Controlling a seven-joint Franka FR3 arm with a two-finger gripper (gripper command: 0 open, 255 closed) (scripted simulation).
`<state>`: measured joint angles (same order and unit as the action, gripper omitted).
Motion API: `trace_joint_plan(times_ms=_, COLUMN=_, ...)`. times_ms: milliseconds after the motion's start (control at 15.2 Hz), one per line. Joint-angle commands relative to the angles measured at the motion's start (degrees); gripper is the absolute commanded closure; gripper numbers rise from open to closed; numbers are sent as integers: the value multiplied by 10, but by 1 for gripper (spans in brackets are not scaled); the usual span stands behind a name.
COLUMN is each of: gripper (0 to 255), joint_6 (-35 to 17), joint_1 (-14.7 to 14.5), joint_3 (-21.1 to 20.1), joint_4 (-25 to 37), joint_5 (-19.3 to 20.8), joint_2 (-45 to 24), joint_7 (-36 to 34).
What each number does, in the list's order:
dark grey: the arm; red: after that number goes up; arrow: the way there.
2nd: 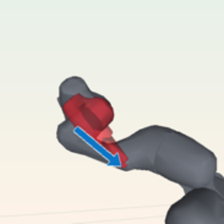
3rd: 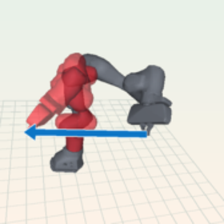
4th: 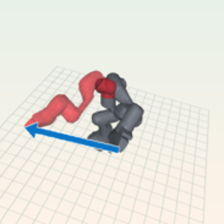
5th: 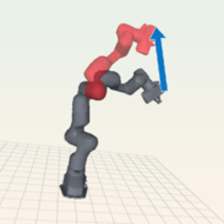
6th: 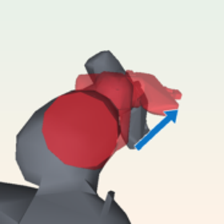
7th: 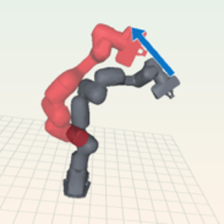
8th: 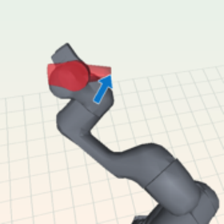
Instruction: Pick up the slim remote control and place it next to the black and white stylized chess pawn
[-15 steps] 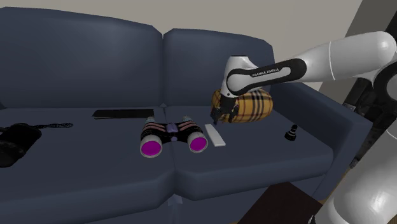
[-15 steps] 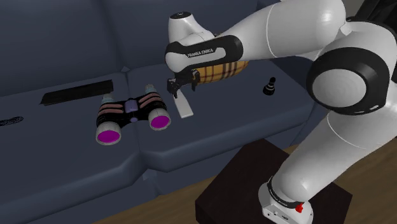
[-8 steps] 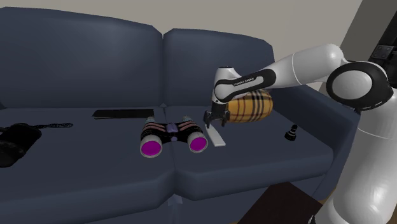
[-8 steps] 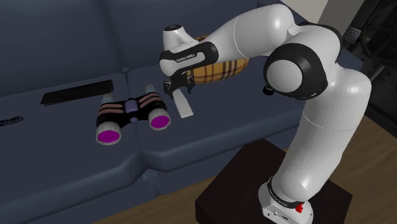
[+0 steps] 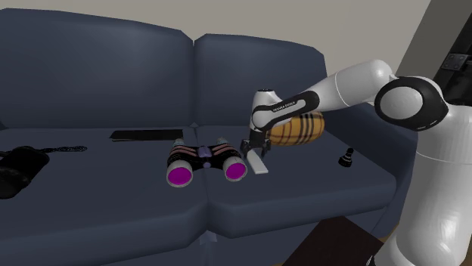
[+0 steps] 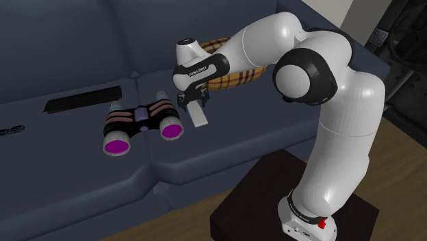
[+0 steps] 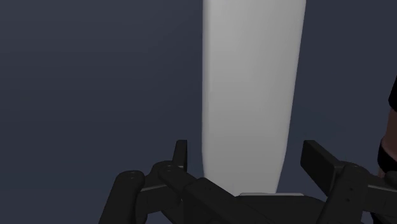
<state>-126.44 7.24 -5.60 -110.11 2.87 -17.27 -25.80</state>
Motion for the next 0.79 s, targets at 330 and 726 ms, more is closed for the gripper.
trace_joint_plan(times_ms=330, gripper=0, joint_6=-9, joint_1=0, joint_3=0, joint_4=-2, joint_5=1, joint_2=-7, joint_7=-1)
trace_joint_plan(times_ms=726, gripper=255, joint_6=-9, joint_1=0, joint_3=0, joint_4=-2, joint_5=1, joint_2=-7, joint_7=-1)
